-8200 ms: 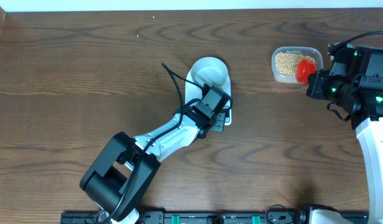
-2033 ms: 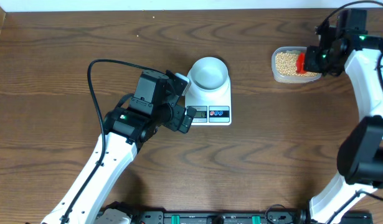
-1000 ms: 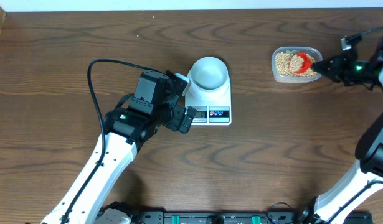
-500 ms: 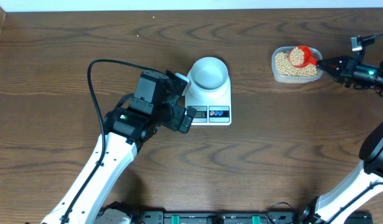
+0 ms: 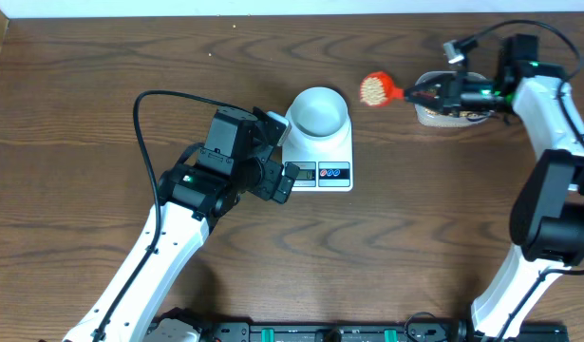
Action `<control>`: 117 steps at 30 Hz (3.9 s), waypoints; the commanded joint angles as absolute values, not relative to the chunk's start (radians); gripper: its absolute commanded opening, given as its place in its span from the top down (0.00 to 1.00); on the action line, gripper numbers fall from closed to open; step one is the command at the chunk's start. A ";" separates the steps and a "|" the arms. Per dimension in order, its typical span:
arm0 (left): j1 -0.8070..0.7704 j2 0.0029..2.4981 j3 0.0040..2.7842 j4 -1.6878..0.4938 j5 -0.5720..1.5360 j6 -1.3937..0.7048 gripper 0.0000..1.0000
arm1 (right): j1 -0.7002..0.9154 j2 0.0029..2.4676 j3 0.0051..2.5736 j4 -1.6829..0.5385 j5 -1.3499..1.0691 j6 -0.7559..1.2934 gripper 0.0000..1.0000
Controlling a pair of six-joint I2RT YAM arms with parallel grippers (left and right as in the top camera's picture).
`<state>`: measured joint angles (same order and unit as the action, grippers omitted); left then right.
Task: Scoop item into bowl and weigh 50g on scale
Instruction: 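Carry the filled scoop to the grey bowl and pour soybeans in, then return the scoop to the soybean tub and scoop more beans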
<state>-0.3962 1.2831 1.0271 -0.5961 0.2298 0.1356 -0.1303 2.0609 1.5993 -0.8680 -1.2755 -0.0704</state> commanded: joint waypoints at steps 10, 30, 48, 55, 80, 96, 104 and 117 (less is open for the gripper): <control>-0.395 1.285 1.034 -0.598 0.223 0.146 0.02 | 0.090 2.059 1.651 -0.736 -1.009 0.093 0.99; -0.395 1.285 1.034 -0.598 0.223 0.146 0.02 | 0.336 1.971 1.695 -0.752 -0.419 0.054 0.99; -0.395 1.285 1.034 -0.598 0.223 0.146 0.01 | 0.514 1.939 1.702 -0.743 -0.030 0.002 0.99; -0.395 1.285 1.034 -0.598 0.223 0.146 0.02 | 0.535 1.918 1.702 -0.735 0.002 -0.016 0.99; -0.395 1.285 1.034 -0.598 0.223 0.146 0.02 | 0.422 1.689 1.703 -0.807 -0.195 0.047 0.99; -0.395 1.285 1.034 -0.598 0.223 0.146 0.01 | -0.064 1.630 1.701 -1.005 -0.395 0.043 0.99; -0.395 1.285 1.034 -0.598 0.223 0.146 0.02 | -0.176 1.688 1.700 -1.034 -0.282 0.026 0.99; -0.395 1.285 1.034 -0.598 0.223 0.146 0.02 | -0.181 1.967 1.700 -0.978 -0.287 0.011 0.99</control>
<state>-0.3962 1.2831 1.0271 -0.5957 0.2295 0.1356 -0.1818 1.9102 1.6871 -0.9958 -0.2867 0.0284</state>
